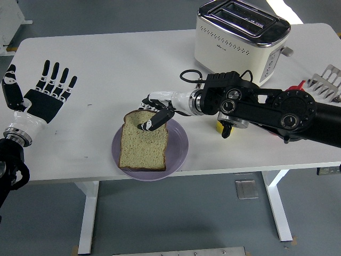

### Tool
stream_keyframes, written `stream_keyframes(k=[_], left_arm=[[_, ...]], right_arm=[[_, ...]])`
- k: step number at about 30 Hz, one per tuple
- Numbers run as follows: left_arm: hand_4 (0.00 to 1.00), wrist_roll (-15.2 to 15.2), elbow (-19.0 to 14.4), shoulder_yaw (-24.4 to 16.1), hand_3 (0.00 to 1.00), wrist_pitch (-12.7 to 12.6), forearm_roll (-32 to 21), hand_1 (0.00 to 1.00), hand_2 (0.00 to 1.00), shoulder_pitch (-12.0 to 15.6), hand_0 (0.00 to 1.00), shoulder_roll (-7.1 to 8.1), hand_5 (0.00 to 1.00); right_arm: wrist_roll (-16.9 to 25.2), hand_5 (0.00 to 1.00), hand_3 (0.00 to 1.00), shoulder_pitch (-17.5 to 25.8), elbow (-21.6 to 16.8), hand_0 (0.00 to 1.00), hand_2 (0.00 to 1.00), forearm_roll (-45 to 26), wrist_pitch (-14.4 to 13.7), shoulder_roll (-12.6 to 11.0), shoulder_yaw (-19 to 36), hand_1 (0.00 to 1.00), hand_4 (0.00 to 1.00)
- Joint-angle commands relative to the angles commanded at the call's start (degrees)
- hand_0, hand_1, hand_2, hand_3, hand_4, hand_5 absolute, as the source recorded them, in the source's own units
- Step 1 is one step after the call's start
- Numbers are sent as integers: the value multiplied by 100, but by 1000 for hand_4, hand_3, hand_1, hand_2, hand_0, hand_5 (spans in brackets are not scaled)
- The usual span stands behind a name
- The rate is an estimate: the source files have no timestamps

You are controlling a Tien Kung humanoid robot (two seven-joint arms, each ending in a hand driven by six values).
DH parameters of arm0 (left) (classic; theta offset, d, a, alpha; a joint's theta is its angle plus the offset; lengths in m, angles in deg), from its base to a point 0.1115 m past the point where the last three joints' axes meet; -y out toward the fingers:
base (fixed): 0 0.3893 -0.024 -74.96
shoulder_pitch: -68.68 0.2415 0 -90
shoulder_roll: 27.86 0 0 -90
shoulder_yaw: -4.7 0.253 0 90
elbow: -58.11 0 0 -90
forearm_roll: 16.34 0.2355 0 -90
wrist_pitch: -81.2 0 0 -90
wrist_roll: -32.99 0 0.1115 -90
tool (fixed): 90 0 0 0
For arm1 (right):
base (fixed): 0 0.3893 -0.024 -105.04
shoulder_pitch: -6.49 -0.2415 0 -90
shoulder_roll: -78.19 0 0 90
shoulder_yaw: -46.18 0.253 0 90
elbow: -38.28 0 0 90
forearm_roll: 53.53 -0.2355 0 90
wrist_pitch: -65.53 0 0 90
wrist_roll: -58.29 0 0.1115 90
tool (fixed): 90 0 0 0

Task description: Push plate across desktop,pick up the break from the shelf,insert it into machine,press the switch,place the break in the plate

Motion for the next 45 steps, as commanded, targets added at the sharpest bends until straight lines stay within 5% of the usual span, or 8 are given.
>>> stream_keyframes(k=[23, 35, 45], left_arm=[[795, -1, 135, -142, 709, 23, 250, 753, 702, -10, 816, 2, 998], [795, -11, -7, -127, 709, 19, 256, 753, 703, 24, 817, -43, 998], [795, -38, -199, -146, 707, 18, 187, 752, 703, 96, 817, -96, 998]], right_arm=[[172, 225, 638, -26, -326, 574, 676, 778, 134, -288, 513, 677, 692], [113, 233, 622, 387, -1298, 569, 661, 735, 321, -1041, 1637, 649, 691], [243, 238, 624, 916, -1557, 585, 656, 526, 207, -1533, 2831, 653, 691]])
